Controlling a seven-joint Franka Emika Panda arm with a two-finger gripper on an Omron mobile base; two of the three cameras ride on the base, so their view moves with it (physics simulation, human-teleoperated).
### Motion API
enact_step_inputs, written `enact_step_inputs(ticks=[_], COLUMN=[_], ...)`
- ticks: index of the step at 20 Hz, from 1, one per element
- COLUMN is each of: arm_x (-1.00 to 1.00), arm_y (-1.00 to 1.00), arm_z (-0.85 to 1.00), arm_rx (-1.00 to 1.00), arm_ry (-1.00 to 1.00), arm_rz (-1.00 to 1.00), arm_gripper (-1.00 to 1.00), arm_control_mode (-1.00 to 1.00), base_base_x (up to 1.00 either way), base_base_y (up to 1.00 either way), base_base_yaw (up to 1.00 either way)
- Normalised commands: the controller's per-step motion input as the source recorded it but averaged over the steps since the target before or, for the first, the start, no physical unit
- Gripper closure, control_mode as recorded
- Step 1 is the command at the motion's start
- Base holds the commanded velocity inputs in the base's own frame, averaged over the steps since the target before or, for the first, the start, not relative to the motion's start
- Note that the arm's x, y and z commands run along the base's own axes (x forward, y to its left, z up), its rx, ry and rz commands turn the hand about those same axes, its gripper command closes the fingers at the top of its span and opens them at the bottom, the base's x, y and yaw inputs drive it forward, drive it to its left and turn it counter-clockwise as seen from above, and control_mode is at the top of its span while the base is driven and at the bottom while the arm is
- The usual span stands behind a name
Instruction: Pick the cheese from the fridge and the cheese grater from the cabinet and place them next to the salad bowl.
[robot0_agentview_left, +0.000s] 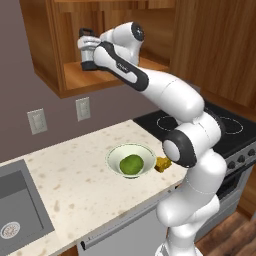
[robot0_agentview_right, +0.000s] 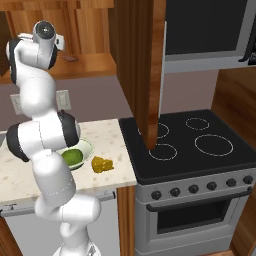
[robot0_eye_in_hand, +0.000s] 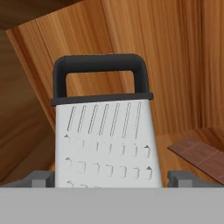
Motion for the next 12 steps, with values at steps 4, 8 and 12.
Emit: enact_step_inputs(ticks=[4, 8, 12], arm_x=[-0.02, -0.01, -0.16], arm_y=[0.0, 0.0, 0.0], arm_z=[0.0, 0.0, 0.0], arm_rx=[0.0, 0.0, 0.0], arm_ry=[0.0, 0.0, -0.01], arm_rz=[0.0, 0.0, 0.0], arm_gripper=[1.0, 1.0, 1.0], arm_control_mode=[-1.0, -1.0, -1.0], base_base_x=[0.0, 0.0, 0.0], base_base_y=[0.0, 0.0, 0.0], base_base_yaw=[0.0, 0.0, 0.0])
